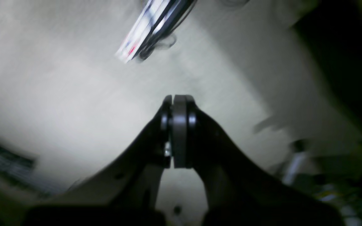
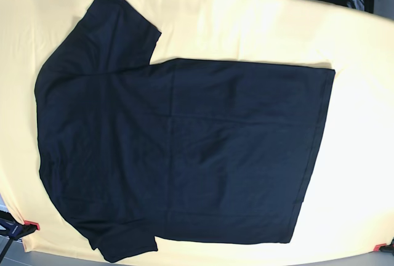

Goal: Fold the T-shirt properly

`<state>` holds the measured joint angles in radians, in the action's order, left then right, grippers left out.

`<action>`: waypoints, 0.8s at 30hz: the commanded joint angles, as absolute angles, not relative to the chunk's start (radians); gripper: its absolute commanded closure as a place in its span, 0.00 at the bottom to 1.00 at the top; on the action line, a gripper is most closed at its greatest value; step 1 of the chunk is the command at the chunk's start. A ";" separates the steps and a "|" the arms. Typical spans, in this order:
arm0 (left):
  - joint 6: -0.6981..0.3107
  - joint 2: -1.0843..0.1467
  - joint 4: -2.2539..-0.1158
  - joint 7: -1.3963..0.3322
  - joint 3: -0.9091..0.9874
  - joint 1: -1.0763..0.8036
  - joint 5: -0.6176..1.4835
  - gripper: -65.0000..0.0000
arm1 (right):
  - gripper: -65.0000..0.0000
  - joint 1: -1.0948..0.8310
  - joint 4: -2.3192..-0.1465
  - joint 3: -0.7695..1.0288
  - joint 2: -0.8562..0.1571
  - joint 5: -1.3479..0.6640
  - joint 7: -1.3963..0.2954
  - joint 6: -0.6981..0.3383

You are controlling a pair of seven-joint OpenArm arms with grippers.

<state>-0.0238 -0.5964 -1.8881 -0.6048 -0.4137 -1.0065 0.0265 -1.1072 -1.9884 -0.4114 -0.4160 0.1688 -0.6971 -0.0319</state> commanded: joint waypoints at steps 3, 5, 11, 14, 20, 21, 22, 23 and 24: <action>0.046 -0.654 -2.049 -0.599 -0.410 -1.071 -0.072 1.00 | 1.00 -1.161 -2.108 -0.412 -0.447 0.236 -0.702 0.015; 0.080 -0.680 -2.133 -0.599 -0.398 -1.097 -0.127 1.00 | 1.00 -1.171 -2.164 -0.411 -0.452 0.284 -0.717 0.043; 0.114 -0.704 -2.319 -0.595 -0.297 -1.104 -0.229 1.00 | 1.00 -1.169 -2.276 -0.411 -0.467 0.425 -0.734 0.116; 0.113 -0.704 -2.356 -0.576 -0.209 -1.102 -0.231 1.00 | 1.00 -1.168 -2.314 -0.403 -0.469 0.494 -0.726 0.142; 0.055 -0.706 -2.356 -0.530 -0.047 -1.071 -0.201 1.00 | 1.00 -1.083 -2.348 -0.313 -0.468 0.490 -0.664 0.091; 0.041 -0.714 -2.356 -0.530 -0.024 -1.055 -0.178 1.00 | 1.00 -1.059 -2.348 -0.295 -0.468 0.471 -0.662 0.070; 0.031 -0.725 -2.356 -0.528 -0.003 -1.038 -0.158 1.00 | 1.00 -1.031 -2.348 -0.277 -0.468 0.440 -0.655 0.047; 0.017 -0.739 -2.356 -0.522 0.016 -1.020 -0.148 1.00 | 1.00 -1.006 -2.348 -0.259 -0.468 0.404 -0.646 0.027; 0.006 -0.760 -2.356 -0.516 0.033 -1.000 -0.146 1.00 | 1.00 -0.982 -2.348 -0.242 -0.469 0.363 -0.635 0.004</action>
